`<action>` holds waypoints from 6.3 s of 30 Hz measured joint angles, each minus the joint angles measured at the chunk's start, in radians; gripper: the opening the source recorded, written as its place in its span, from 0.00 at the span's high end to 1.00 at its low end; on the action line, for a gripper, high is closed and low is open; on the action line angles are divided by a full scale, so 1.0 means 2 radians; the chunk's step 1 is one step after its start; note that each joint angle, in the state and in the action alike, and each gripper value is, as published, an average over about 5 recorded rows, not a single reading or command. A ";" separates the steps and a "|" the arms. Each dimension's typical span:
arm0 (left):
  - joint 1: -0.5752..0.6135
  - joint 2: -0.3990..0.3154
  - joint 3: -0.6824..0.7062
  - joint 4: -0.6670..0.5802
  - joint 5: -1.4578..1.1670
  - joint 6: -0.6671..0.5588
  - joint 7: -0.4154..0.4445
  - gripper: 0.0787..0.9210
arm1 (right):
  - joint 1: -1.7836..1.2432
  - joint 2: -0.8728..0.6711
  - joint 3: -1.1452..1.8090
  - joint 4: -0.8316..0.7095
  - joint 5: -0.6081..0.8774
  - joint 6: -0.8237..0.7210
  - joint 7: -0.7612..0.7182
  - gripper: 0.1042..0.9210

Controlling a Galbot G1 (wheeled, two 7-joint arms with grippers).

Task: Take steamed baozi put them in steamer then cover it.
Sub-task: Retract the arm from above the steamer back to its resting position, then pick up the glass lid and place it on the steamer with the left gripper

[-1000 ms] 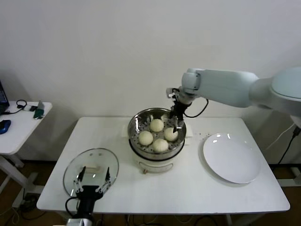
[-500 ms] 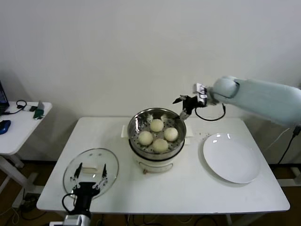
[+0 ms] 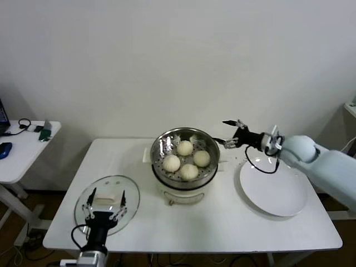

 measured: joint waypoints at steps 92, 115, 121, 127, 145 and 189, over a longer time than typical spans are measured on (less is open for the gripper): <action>-0.195 0.043 -0.045 0.302 0.670 0.016 -0.009 0.68 | -0.677 0.308 0.704 0.102 -0.212 0.026 0.008 0.12; -0.145 0.070 -0.031 0.206 0.606 0.051 -0.014 0.92 | -0.670 0.302 0.706 0.088 -0.219 0.031 0.007 0.12; -0.115 0.092 -0.026 0.138 0.598 0.094 -0.012 0.92 | -0.660 0.293 0.699 0.081 -0.222 0.031 0.009 0.12; -0.094 0.120 -0.019 0.069 0.592 0.142 0.001 0.92 | -0.648 0.287 0.689 0.074 -0.228 0.029 0.013 0.12; -0.202 0.171 0.110 0.008 0.615 0.255 0.091 0.92 | -0.599 0.286 0.655 0.046 -0.252 0.028 0.021 0.12; -0.486 0.013 0.393 0.231 0.632 0.385 0.193 0.92 | -0.599 0.308 0.690 0.015 -0.279 0.046 0.017 0.12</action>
